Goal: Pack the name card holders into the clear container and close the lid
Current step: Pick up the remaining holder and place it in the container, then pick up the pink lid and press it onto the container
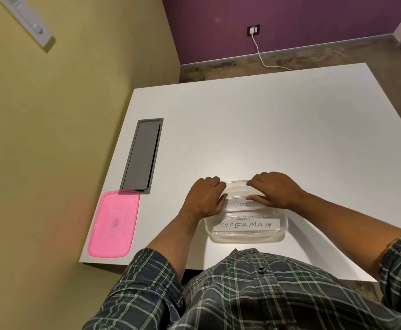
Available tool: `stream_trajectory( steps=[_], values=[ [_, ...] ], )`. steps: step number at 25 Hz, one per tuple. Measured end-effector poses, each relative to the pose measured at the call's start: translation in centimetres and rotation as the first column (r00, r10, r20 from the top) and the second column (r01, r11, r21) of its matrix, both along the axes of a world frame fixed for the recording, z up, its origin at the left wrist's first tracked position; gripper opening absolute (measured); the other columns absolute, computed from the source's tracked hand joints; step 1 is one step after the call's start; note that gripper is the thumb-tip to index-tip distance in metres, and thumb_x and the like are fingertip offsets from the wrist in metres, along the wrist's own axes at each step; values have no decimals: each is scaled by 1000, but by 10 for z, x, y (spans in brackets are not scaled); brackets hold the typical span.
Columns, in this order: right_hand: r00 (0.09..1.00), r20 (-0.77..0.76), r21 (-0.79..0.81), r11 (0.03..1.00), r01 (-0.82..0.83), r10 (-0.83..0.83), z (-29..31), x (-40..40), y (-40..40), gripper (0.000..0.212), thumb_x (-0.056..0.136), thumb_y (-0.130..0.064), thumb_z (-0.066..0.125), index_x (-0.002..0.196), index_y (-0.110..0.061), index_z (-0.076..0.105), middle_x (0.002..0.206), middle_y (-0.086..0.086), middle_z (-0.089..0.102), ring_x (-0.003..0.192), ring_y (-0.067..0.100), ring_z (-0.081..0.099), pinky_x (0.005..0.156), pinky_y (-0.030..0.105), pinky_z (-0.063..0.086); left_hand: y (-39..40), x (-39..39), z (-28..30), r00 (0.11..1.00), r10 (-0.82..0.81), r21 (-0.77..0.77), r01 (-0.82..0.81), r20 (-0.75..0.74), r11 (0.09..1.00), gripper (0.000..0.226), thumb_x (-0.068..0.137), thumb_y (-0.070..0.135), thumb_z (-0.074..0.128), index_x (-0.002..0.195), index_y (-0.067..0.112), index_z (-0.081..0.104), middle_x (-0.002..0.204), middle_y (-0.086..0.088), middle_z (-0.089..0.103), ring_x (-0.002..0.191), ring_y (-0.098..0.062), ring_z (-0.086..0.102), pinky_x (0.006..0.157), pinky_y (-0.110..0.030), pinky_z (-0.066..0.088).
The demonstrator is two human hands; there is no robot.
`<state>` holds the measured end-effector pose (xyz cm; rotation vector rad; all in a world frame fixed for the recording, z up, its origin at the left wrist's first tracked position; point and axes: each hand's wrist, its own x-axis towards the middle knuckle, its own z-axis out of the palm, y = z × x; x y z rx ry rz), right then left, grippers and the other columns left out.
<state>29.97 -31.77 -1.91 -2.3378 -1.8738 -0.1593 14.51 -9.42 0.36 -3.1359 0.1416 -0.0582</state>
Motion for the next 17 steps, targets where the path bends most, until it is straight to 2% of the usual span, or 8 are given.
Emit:
stream_trajectory(
  steps=[3,6,11,13,17],
  values=[
    [999,-17,76,996,42,-41,10,2,16,43,96,-54,55,115,-16,65,105,3,67,86,26,64,67,37,52,9,-6,10,984,174,-85,-171,36,982,28,91,36,53,103,14,64,95,-5,63,78,-28,59,65,-38,47],
    [997,-36,93,993,68,-65,19,0,41,49,97,-55,53,127,-17,61,120,1,66,96,25,66,74,37,53,23,-21,16,937,348,-155,-339,37,928,38,90,34,58,118,10,64,110,-7,66,90,-32,61,74,-41,51],
    [999,-35,47,998,39,-37,25,-14,93,63,94,-58,55,141,-16,52,137,2,61,108,25,65,83,38,52,55,-66,16,825,561,-174,-564,-74,807,62,92,35,58,144,3,48,141,-14,55,120,-35,56,97,-44,46],
    [999,-51,9,1000,10,-10,28,-23,118,65,94,-59,54,143,-17,50,140,1,59,112,25,64,86,38,51,70,-90,14,754,644,-172,-657,-131,734,68,94,38,56,150,4,40,150,-14,47,132,-33,48,106,-43,41],
    [995,-77,-60,996,-67,62,33,-45,167,67,94,-58,54,146,-17,47,143,2,56,117,26,62,91,39,48,97,-138,9,579,788,-165,-815,-209,555,74,93,46,54,152,9,31,157,-9,36,135,-33,42,105,-44,37]
  ],
)
